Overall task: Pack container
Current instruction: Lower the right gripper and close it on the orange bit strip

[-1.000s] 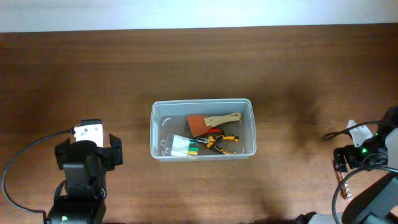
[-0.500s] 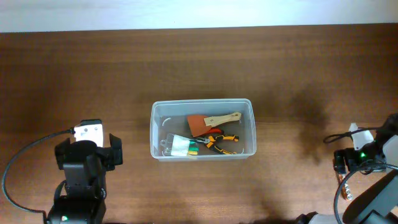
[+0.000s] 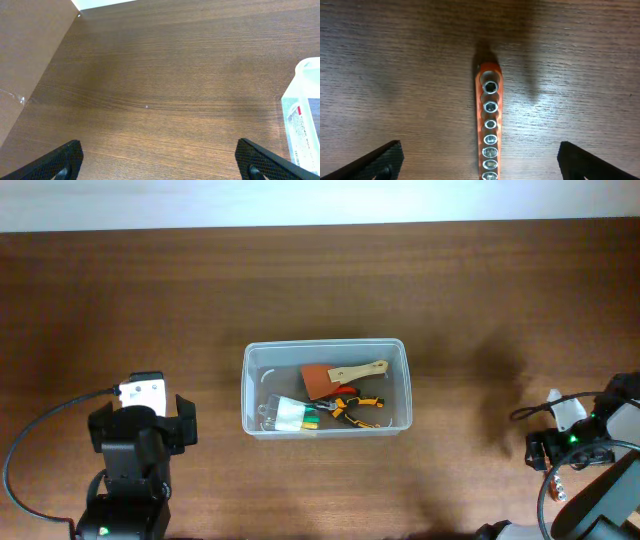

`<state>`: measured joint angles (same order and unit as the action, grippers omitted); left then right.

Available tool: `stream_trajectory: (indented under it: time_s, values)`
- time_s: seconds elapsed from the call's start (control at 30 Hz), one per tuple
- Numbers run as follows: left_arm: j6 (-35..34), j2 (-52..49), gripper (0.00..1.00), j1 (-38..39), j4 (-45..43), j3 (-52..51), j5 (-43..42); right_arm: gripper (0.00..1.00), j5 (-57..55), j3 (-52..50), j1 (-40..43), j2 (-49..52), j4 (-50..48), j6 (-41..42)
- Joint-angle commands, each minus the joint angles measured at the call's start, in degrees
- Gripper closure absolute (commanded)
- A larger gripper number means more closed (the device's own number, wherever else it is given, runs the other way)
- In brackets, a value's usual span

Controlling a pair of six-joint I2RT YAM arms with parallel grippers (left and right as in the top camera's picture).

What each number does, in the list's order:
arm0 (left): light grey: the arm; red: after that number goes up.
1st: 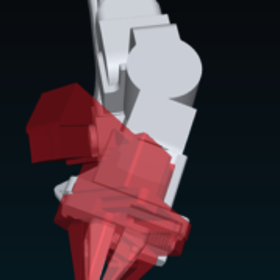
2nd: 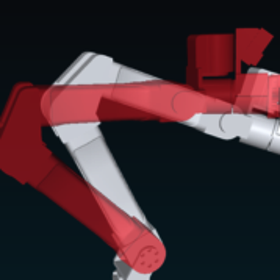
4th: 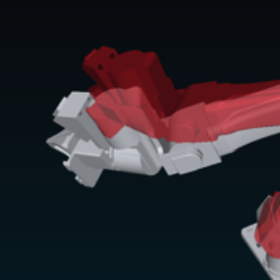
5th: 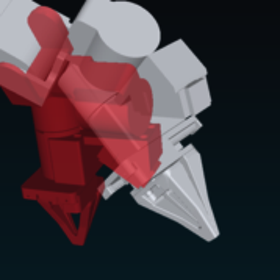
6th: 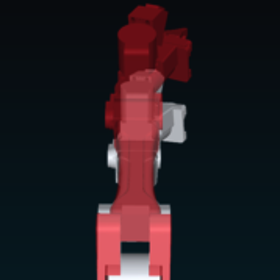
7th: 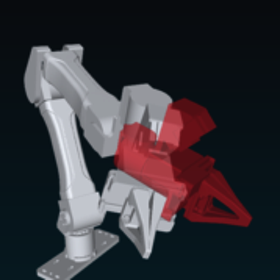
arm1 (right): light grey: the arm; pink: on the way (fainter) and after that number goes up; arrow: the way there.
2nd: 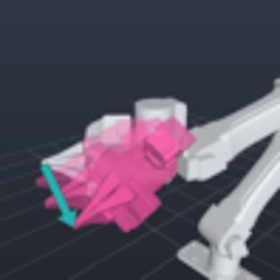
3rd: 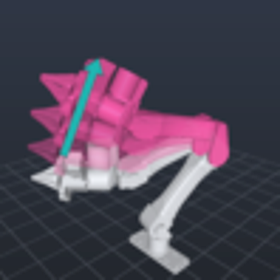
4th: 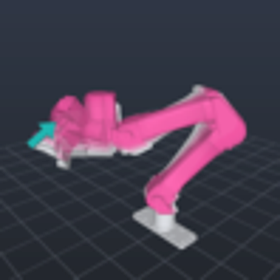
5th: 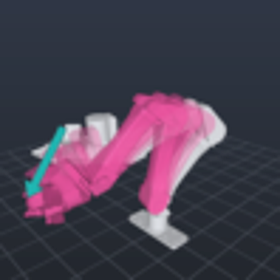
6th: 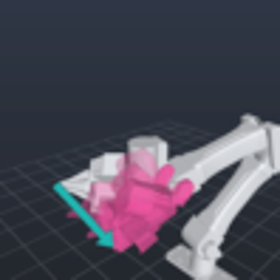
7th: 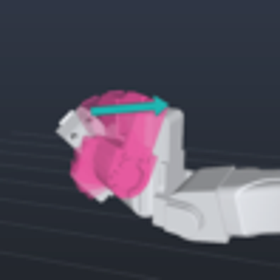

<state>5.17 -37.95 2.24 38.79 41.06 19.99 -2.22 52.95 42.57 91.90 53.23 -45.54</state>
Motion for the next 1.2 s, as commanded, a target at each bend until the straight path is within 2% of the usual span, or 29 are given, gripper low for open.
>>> stream_trajectory:
  time_s: [0.0,0.7,1.17]
  values:
    - [0.92,0.02,0.01,0.24,-0.11,1.14,0.39,0.01,0.96,-0.39,0.26,0.37,-0.31,-0.98]
    - [0.94,0.02,0.01,0.24,-0.11,1.14,0.39,0.02,7.87,-0.35,0.22,0.37,-4.37,-0.96]
    - [0.92,0.02,0.01,0.24,-0.11,1.14,0.39,0.01,7.63,-1.49,0.26,1.46,-6.93,-2.27]
